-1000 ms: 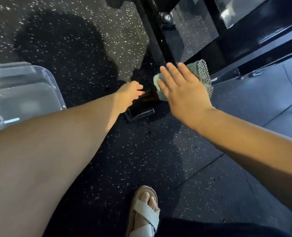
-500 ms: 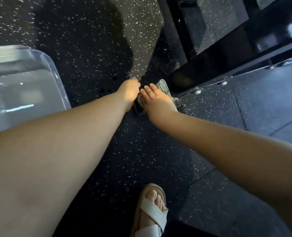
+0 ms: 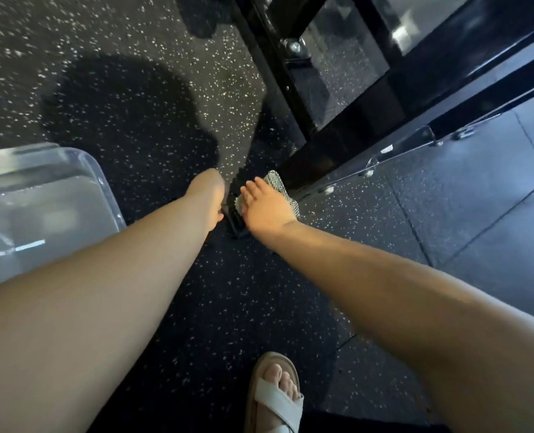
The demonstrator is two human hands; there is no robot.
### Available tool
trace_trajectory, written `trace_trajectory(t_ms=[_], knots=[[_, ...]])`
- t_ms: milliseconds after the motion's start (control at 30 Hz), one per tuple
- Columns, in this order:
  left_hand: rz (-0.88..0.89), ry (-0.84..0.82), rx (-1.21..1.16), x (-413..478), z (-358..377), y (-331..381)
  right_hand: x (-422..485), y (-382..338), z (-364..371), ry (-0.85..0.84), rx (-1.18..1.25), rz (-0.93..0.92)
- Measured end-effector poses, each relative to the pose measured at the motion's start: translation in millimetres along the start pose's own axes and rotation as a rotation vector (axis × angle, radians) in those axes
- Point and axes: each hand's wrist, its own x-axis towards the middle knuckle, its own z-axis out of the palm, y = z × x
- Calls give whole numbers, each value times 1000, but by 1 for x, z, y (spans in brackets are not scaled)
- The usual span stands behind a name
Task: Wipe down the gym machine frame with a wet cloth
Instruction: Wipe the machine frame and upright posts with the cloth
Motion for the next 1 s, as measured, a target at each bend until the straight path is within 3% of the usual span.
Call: trace_trajectory(t_ms=[167, 200, 300, 367, 500, 700, 767, 867, 1000], knots=[[156, -192, -98, -59, 20, 18, -73, 67, -37, 166, -16, 237], [235, -202, -86, -73, 26, 24, -86, 79, -42, 295, 17, 338], [547, -268, -48, -117, 44, 50, -114, 108, -54, 902, 195, 621], [681, -331, -26, -144, 53, 66, -128, 123, -61, 1090, 348, 666], [690, -440, 59, -174, 65, 77, -151, 134, -70, 1118, 387, 737], [520, -535, 160, -205, 86, 92, -190, 143, -83, 888, 465, 615], [585, -485, 272, -213, 94, 100, -215, 156, -89, 978, 505, 634], [762, -393, 440, -214, 100, 107, -249, 181, -102, 1269, 524, 843], [1015, -460, 417, -232, 121, 145, -263, 211, -123, 1535, 636, 1088]])
